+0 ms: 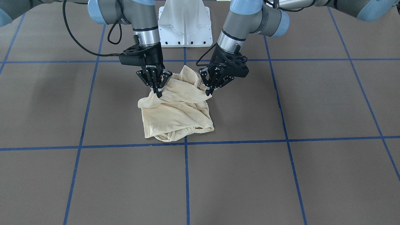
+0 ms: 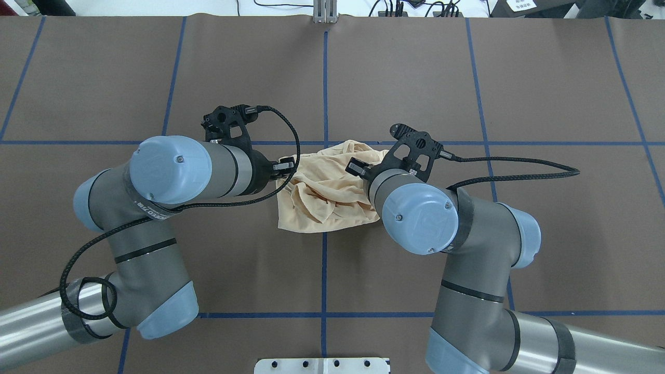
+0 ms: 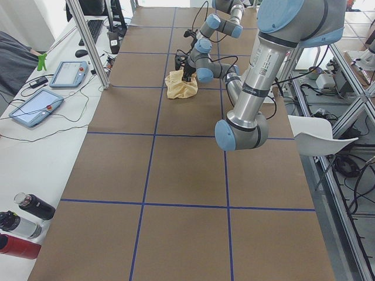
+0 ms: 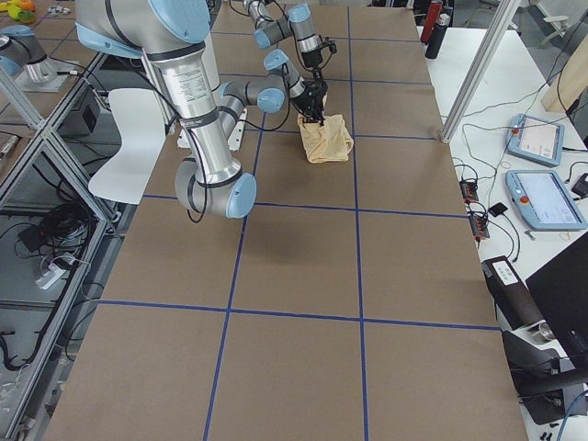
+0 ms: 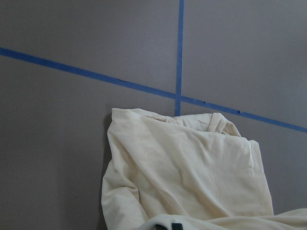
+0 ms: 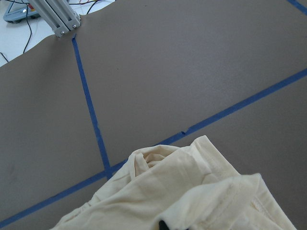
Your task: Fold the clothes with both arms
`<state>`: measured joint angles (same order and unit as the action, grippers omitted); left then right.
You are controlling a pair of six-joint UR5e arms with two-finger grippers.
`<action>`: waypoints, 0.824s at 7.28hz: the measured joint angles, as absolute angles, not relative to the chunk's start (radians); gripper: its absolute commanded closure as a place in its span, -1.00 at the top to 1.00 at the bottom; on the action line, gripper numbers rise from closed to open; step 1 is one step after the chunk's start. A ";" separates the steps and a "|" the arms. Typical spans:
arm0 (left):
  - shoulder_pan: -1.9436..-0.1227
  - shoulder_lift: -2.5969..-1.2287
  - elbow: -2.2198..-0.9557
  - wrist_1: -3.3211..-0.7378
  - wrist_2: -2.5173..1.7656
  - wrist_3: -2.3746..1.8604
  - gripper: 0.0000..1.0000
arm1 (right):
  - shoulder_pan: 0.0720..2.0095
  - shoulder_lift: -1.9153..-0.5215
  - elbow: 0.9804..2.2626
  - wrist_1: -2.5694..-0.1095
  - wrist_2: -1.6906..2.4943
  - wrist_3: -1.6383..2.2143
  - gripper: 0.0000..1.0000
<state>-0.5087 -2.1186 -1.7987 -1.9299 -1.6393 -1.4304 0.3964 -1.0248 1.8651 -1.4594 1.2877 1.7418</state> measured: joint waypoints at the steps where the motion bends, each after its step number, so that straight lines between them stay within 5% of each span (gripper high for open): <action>1: -0.516 -2.125 -1.771 -1.933 -1.638 -1.419 -1.00 | 0.414 -1.000 1.826 -1.457 1.291 1.729 -1.00; 4: -0.523 -2.152 -1.697 -1.941 -1.628 -1.400 -1.00 | 0.464 -0.898 1.674 -1.453 1.328 1.685 -1.00; 5: -0.523 -2.156 -1.686 -1.942 -1.627 -1.398 0.11 | 0.485 -0.866 1.628 -1.451 1.348 1.656 -0.28; 6: -0.523 -2.158 -1.680 -1.943 -1.627 -1.396 0.99 | 0.510 -0.834 1.575 -1.439 1.375 1.632 0.99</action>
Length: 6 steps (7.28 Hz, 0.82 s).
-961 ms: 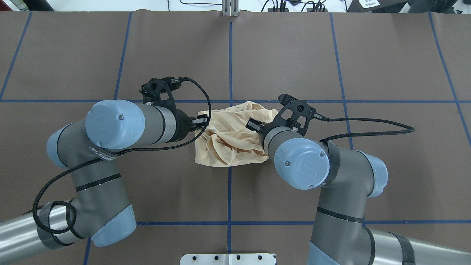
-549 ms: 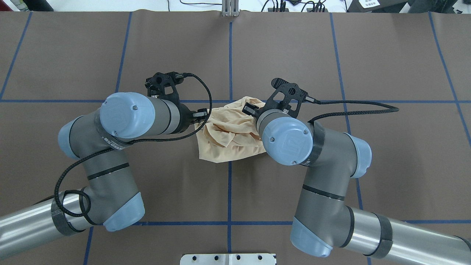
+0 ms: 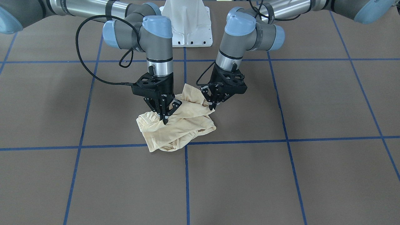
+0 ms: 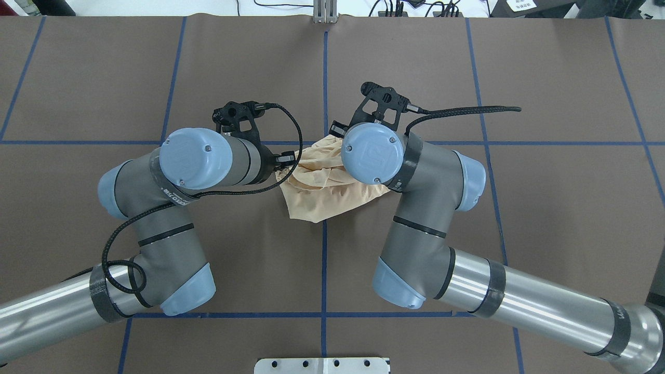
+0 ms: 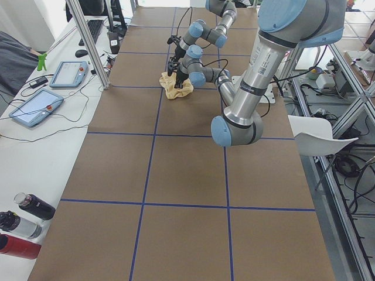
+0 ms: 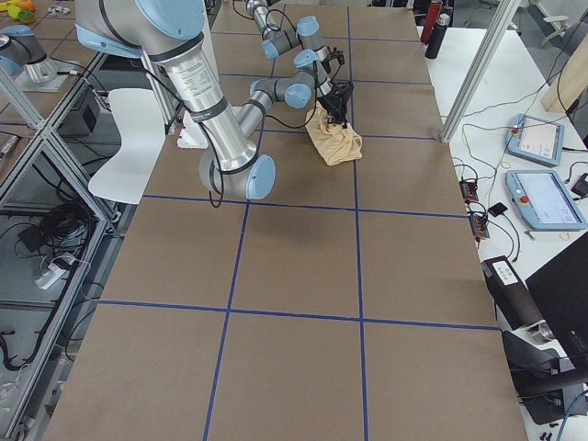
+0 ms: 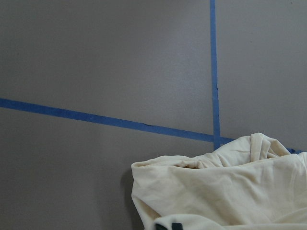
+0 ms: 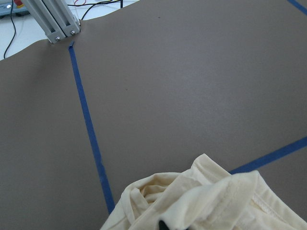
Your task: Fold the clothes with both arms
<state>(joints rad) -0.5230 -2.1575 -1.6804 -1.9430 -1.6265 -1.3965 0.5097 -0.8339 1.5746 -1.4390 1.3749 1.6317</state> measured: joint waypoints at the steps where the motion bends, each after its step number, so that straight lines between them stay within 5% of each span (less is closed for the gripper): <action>1: -0.524 -2.158 -1.677 -1.942 -1.626 -1.384 1.00 | 0.537 -0.806 1.517 -1.400 1.411 1.600 1.00; 3: -0.541 -2.155 -1.683 -1.940 -1.639 -1.318 1.00 | 0.599 -0.760 1.444 -1.342 1.525 1.530 1.00; 6: -0.604 -2.086 -1.755 -1.941 -1.728 -1.105 1.00 | 0.618 -0.765 1.505 -1.372 1.625 1.509 1.00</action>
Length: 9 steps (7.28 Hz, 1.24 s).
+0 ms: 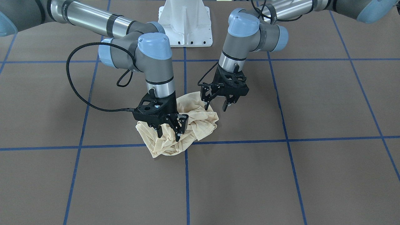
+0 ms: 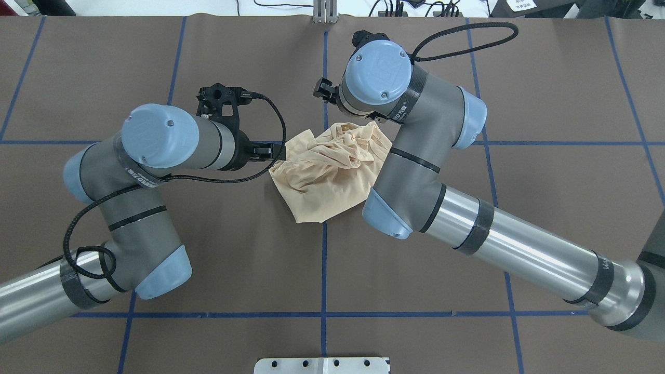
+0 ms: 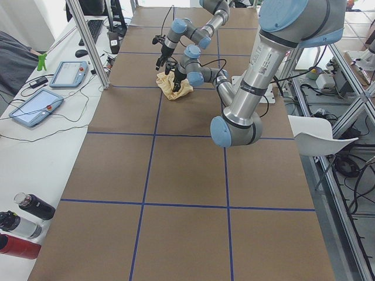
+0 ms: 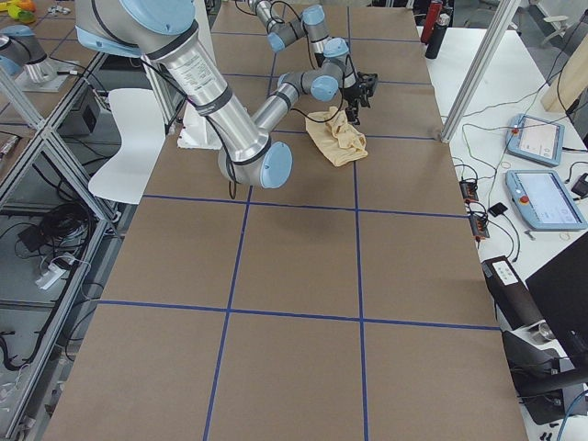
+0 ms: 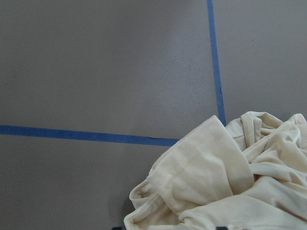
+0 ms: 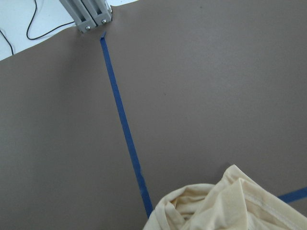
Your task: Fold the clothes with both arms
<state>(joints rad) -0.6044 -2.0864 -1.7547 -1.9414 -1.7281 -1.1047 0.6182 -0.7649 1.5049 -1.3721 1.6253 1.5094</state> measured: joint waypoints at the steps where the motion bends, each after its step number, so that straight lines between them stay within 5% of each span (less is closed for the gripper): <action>1: -0.621 -2.063 -1.774 -1.942 -1.746 -1.052 1.00 | 0.569 -0.808 1.562 -1.385 1.588 1.510 0.98; 2: -0.628 -2.053 -1.781 -1.942 -1.753 -1.029 1.00 | 0.505 -0.849 1.612 -1.398 1.530 1.511 -0.07; 3: -0.631 -2.049 -1.785 -1.943 -1.755 -1.021 1.00 | 0.444 -0.874 1.643 -1.416 1.478 1.515 -0.78; 4: -0.631 -2.048 -1.787 -1.943 -1.756 -1.018 1.00 | 0.401 -0.880 1.650 -1.430 1.447 1.520 -1.00; 7: -0.633 -2.043 -1.805 -1.943 -1.757 -1.019 1.00 | 0.385 -0.848 1.604 -1.432 1.425 1.519 -1.00; 9: -0.636 -2.030 -1.830 -1.941 -1.768 -1.020 1.00 | 0.424 -0.751 1.462 -1.411 1.408 1.514 -1.00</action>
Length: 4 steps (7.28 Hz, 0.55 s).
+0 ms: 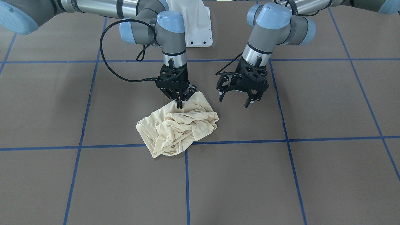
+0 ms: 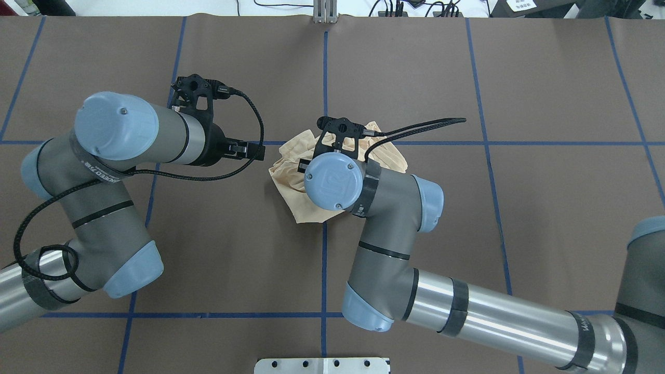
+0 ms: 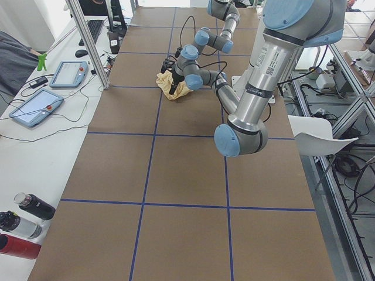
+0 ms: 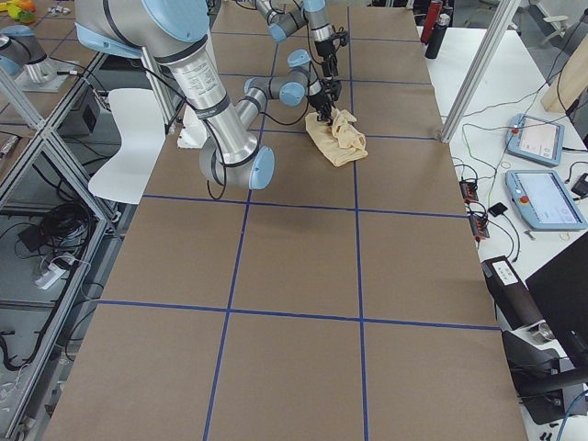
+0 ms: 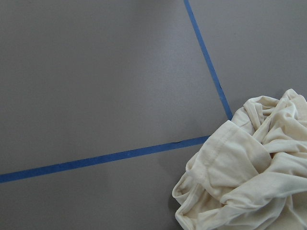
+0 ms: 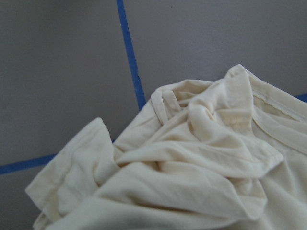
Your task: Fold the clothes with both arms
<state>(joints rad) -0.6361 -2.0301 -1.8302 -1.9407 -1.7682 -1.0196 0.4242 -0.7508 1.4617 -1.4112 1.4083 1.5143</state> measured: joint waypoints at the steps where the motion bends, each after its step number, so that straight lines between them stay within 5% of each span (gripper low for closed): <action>1: -0.640 -2.026 -1.838 -1.939 -1.775 -1.019 1.00 | 0.449 -0.701 1.370 -1.371 1.399 1.512 -1.00; 4: -0.663 -2.010 -1.858 -1.934 -1.805 -1.018 1.00 | 0.534 -0.553 1.056 -1.117 1.368 1.494 -1.00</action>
<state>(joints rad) -0.6631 -2.0103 -1.8583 -1.9341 -1.8052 -1.0177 0.5343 -0.5527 1.0560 -1.1171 1.3684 1.4945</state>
